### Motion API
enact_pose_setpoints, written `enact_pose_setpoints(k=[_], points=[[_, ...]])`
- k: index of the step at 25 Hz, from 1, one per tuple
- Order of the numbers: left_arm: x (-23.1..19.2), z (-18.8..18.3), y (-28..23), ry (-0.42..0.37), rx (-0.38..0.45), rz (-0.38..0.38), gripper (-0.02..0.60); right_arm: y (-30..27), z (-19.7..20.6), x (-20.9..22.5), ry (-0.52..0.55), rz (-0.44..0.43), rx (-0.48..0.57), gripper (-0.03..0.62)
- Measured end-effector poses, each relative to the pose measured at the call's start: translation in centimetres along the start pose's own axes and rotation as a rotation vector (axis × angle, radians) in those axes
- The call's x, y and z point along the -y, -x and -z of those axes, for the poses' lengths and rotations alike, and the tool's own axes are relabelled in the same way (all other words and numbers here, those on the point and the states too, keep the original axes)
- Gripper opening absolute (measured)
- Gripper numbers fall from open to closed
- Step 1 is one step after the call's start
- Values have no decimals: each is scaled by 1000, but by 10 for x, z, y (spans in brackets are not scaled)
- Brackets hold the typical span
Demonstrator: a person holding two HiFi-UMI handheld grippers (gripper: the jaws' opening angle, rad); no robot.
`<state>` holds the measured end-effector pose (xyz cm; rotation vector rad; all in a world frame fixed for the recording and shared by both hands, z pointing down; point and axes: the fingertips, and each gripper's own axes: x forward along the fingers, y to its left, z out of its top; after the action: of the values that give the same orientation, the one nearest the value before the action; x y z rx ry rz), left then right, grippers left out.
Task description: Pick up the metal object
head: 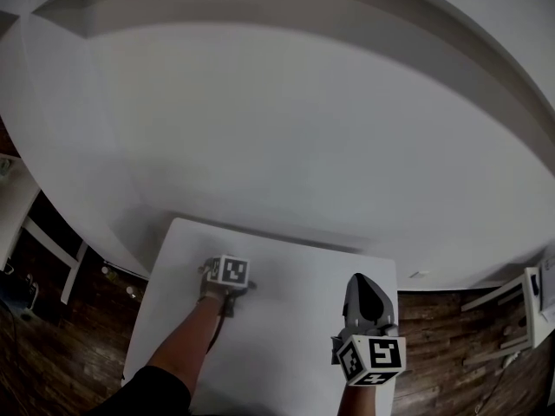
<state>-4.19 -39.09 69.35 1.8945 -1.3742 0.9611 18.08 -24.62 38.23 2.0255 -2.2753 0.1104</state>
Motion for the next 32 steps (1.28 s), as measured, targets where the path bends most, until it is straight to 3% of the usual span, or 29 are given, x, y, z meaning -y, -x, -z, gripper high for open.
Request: enact_pose_setpoints(k=[4, 9, 12, 16, 21, 27, 32], points=[[0, 0, 9, 8, 14, 27, 291, 1, 0, -1, -2, -8, 3, 11], [-16, -41, 62, -21, 191, -14, 291, -2, -3, -6, 4, -20, 12, 11], [-17, -58, 106, -38, 262, -12, 291, -4, -5, -10, 7, -27, 17, 11], [-5, -87, 177, -67, 429, 29, 291, -5, -10, -16, 7, -43, 29, 11], [1, -115, 265, -92, 602, 19, 291, -6, -14, -22, 6, -69, 40, 11], [12, -109, 343, -100, 722, 45, 291, -3, -21, -34, 11, -102, 56, 11], [15, -93, 385, -105, 764, 40, 291, 0, -23, -38, 17, -108, 58, 11]])
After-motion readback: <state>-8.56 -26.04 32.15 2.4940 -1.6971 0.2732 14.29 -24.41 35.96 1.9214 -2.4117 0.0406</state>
